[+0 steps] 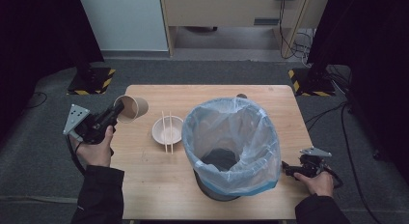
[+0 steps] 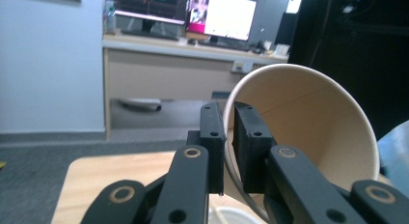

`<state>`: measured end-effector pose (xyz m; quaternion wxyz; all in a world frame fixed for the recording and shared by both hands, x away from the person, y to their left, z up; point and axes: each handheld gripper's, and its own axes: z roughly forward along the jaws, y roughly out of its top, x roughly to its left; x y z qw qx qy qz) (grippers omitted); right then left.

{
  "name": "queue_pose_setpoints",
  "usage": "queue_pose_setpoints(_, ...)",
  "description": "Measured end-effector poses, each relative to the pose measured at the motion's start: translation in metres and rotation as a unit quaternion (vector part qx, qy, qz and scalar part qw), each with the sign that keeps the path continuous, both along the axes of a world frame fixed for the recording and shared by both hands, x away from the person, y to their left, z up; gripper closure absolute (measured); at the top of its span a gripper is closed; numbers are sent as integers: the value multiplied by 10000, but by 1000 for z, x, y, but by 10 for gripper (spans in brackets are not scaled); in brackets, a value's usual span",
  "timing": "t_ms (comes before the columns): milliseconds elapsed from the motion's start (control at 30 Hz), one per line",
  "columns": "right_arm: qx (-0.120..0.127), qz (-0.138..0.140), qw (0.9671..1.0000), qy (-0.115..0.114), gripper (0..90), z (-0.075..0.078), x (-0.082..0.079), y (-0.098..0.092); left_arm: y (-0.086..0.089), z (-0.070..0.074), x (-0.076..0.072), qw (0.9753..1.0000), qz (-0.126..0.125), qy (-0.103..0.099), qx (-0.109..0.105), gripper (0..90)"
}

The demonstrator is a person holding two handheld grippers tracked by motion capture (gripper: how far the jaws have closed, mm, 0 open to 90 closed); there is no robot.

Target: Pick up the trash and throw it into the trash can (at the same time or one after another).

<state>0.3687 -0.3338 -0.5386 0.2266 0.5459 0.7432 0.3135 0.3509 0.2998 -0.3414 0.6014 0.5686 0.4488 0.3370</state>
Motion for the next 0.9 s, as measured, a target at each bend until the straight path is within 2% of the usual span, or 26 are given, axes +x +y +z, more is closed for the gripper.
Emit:
queue_pose_setpoints(33,2,2,10000,0,41,0,0,0,-4,5,-3,9999,-47,-103,-22,825)
queue_pose_setpoints(67,2,2,10000,0,41,0,0,0,-4,5,-3,9999,-47,-103,-22,825)
queue_pose_setpoints(167,1,2,10000,0,41,0,0,0,-10,15,-10,9994,-172,-278,-114,825)
queue_pose_setpoints(500,1,2,10000,-1,40,0,0,0,-21,35,-25,9969,-401,-633,-230,824)
queue_pose_setpoints(700,1,1,10000,-1,41,0,0,0,-32,46,-34,9942,-618,-855,-193,824)
queue_pose_setpoints(767,1,2,10000,-1,41,0,0,0,-40,53,-40,9924,-729,-978,-165,824)
queue_pose_setpoints(800,1,2,10000,-1,41,0,0,0,-40,53,-40,9924,-729,-978,-165,824)
queue_pose_setpoints(833,0,2,10000,-1,41,0,0,0,-46,58,-44,9911,-806,-1053,-112,824)
queue_pose_setpoints(900,-2,0,10000,-2,40,0,0,0,-48,60,-45,9904,-844,-1090,-102,824)
